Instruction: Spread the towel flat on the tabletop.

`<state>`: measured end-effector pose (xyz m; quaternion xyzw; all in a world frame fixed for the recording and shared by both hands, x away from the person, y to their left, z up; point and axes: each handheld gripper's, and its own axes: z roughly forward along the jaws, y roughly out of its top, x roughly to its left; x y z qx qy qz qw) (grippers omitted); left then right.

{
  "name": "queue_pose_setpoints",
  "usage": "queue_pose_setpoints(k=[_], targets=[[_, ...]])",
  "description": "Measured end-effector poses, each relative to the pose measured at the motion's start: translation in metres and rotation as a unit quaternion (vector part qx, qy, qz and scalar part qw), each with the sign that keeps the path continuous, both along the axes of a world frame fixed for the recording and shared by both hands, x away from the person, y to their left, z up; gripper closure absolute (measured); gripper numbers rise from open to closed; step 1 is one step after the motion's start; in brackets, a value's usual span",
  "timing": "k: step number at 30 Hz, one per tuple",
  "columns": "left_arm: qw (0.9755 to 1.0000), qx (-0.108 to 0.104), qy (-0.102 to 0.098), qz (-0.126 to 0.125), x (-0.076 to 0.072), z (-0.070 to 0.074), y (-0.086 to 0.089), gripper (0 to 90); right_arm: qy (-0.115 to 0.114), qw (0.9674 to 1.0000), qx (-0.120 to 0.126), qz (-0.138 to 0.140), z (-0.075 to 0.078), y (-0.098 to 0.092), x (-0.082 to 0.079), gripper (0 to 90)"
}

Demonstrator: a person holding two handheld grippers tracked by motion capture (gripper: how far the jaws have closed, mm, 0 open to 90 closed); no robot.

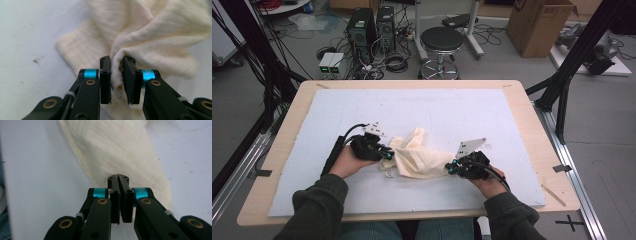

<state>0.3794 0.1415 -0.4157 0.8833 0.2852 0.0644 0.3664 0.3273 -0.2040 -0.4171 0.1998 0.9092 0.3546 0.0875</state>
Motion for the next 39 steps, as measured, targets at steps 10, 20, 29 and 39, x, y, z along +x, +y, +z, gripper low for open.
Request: queue_pose_setpoints(k=[10,20,29,39], targets=[[0.9991,-0.014,-0.026,0.032,-0.008,0.016,0.013,59.4,0.011,0.9996,-0.012,-0.025,-0.012,-0.006,0.016,88.1],[0.9973,-0.046,-0.055,-0.016,-0.051,0.026,0.015,64.4,0.005,0.9993,0.014,-0.033,-0.009,-0.011,0.014,87.9],[0.9975,-0.04,-0.036,-0.045,-0.065,0.004,0.003,68.4,0.0,0.999,0.031,-0.033,-0.008,-0.011,0.014,87.7],[0.9979,-0.023,-0.005,-0.061,-0.052,-0.013,-0.023,64.4,0.001,0.9987,0.039,-0.032,-0.009,-0.011,0.013,87.6]])
